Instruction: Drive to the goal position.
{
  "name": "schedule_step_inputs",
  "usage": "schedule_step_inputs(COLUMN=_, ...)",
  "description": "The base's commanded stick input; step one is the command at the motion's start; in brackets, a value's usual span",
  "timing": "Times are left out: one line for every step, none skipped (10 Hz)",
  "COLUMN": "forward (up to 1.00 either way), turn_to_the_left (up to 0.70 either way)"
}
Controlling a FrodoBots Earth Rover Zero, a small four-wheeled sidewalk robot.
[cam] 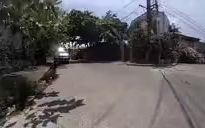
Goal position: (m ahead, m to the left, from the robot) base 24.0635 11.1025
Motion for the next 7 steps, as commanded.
schedule_step_inputs(forward=1.00, turn_to_the_left=-0.01)
schedule_step_inputs(forward=1.00, turn_to_the_left=0.12)
schedule_step_inputs(forward=1.00, turn_to_the_left=0.32)
schedule_step_inputs(forward=1.00, turn_to_the_left=0.37)
schedule_step_inputs(forward=1.00, turn_to_the_left=0.20)
schedule_step_inputs(forward=1.00, turn_to_the_left=-0.01)
schedule_step_inputs(forward=1.00, turn_to_the_left=-0.01)
